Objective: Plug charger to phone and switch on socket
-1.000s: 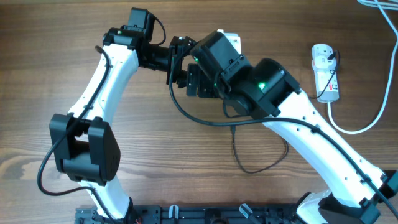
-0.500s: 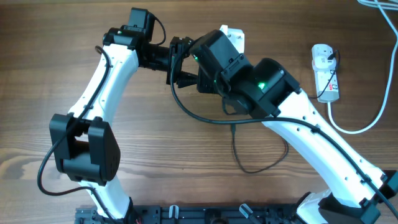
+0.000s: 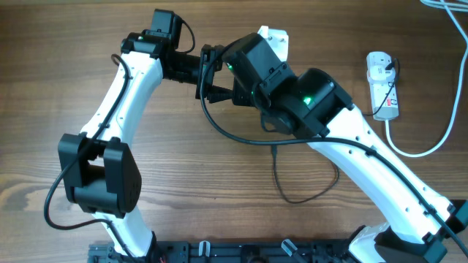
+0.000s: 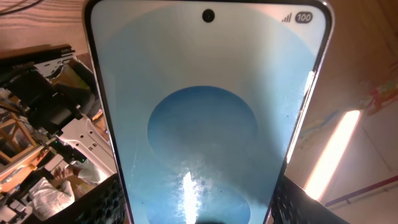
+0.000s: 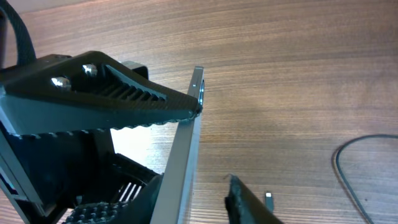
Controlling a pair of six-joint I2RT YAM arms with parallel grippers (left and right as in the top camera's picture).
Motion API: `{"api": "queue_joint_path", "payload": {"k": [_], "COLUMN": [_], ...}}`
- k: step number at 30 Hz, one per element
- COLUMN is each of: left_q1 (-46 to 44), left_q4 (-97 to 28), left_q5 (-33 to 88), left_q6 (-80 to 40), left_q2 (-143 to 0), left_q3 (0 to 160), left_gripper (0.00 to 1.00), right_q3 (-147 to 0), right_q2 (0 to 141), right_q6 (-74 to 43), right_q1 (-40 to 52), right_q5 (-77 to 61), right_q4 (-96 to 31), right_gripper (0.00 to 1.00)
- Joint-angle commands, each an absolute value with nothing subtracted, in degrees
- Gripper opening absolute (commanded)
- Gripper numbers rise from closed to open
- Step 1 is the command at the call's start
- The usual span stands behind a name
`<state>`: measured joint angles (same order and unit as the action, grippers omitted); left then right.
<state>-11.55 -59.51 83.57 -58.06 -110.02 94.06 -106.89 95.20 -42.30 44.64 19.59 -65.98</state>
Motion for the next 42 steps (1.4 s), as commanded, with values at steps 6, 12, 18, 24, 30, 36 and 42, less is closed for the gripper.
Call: {"api": "queue_joint_path", "payload": {"k": [6,12,18,24,30,36,42], "left_q1": [-11.4,-11.4,-11.4,-11.4,-11.4,-11.4,-11.4], "left_q4": [-59.4,-59.4,-59.3,-59.3,-59.3,-59.3,-59.4], "left_q5": [84.8,84.8,84.8,83.9,83.9,83.9,83.9], "left_q6": [-59.0,-59.0,-59.0,-59.0,-59.0,-59.0,-59.0], "left_q2": [-108.3,-108.3,-108.3,-108.3,-108.3,-108.3,-108.3], "left_q3": [95.3,95.3,95.3,95.3,95.3,95.3,95.3], "left_gripper": [0.59,0.59,0.63,1.00,0.89,0.70,0.53], "right_q3": [-108.2,-108.2,-108.2,-108.2,-108.2,-108.2,-108.2], "right_q2": [95.0,95.0,94.9,93.6,92.5,92.5,92.5], "right_q6": [-42.0,-42.0,-42.2,-65.1,-86.8,-103.2,-110.3], "right_q1": [44.8,44.8,44.8,42.9,42.7,42.7,42.7], "right_q5": [20.4,18.0,18.0,19.6,22.9,20.4,17.8], "right_q4": [-65.4,-64.6,-63.9,-62.7,-63.3,-64.6,-65.6], "right_gripper": [0.19,0.09,0.04,0.04,0.04,0.04,0.04]}}
